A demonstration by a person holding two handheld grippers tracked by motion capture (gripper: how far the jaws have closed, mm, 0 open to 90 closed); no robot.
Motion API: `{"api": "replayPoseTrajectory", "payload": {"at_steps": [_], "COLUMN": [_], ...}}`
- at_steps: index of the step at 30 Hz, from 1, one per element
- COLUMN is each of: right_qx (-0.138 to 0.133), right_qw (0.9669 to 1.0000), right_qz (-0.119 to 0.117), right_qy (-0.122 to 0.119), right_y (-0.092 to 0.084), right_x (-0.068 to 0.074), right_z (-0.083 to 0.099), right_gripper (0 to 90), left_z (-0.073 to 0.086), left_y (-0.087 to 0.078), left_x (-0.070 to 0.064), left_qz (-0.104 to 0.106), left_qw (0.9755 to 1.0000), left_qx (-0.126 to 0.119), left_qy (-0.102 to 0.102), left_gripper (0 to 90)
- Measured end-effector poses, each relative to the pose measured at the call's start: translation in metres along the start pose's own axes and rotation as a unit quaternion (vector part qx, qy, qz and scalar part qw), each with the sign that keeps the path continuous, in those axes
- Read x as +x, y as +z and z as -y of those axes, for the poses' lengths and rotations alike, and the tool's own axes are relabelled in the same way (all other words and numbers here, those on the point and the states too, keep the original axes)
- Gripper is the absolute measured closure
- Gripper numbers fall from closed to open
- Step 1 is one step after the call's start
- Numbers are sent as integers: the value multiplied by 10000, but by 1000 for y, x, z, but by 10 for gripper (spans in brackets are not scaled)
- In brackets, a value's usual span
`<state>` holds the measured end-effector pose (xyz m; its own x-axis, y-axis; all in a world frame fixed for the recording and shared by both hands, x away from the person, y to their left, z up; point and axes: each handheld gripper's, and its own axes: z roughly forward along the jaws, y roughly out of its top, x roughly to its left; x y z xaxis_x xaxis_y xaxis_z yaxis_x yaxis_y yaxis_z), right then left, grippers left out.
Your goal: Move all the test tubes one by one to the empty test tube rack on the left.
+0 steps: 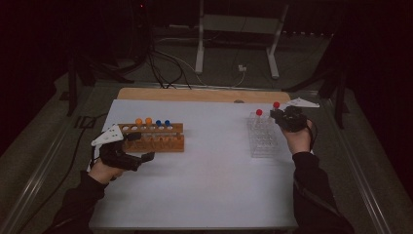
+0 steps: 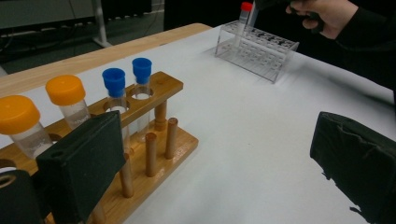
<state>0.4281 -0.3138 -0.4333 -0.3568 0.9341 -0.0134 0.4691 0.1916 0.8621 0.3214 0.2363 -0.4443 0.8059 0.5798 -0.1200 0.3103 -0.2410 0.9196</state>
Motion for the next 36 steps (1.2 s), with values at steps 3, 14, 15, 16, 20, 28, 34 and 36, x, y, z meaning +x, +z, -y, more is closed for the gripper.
{"api": "replayPoseTrajectory", "payload": {"at_steps": [3,14,15,16,20,28,34,36], "right_qx": [-81,-252,-259,-263,-321,-293,-156,-88], "right_qw": [9999,9988,9984,9981,9957,9886,9815,9785], "right_qz": [-3,-266,-325,-369,-651,-1228,-1617,-1723], "right_qy": [-62,-336,-385,-421,-568,-817,-1015,-1128], "right_y": [-9,-42,-45,-46,-55,-64,-64,-62], "right_x": [1,20,25,28,45,82,109,118], "right_z": [-6,-15,-15,-14,-12,0,13,18], "right_gripper": [756,757,757,757,757,756,756,756], "left_z": [-1,-5,-6,-6,-9,-16,-21,-23], "left_y": [0,4,5,5,9,21,33,37], "left_x": [-1,-5,-5,-6,-9,-17,-25,-29], "left_qz": [24,168,193,215,287,513,698,775], "left_qw": [10000,9999,9998,9998,9996,9986,9974,9967], "left_qx": [5,28,36,36,75,121,181,208], "left_qy": [-9,0,11,9,15,30,95,131], "left_gripper": [38,39,39,38,39,39,39,39]}}
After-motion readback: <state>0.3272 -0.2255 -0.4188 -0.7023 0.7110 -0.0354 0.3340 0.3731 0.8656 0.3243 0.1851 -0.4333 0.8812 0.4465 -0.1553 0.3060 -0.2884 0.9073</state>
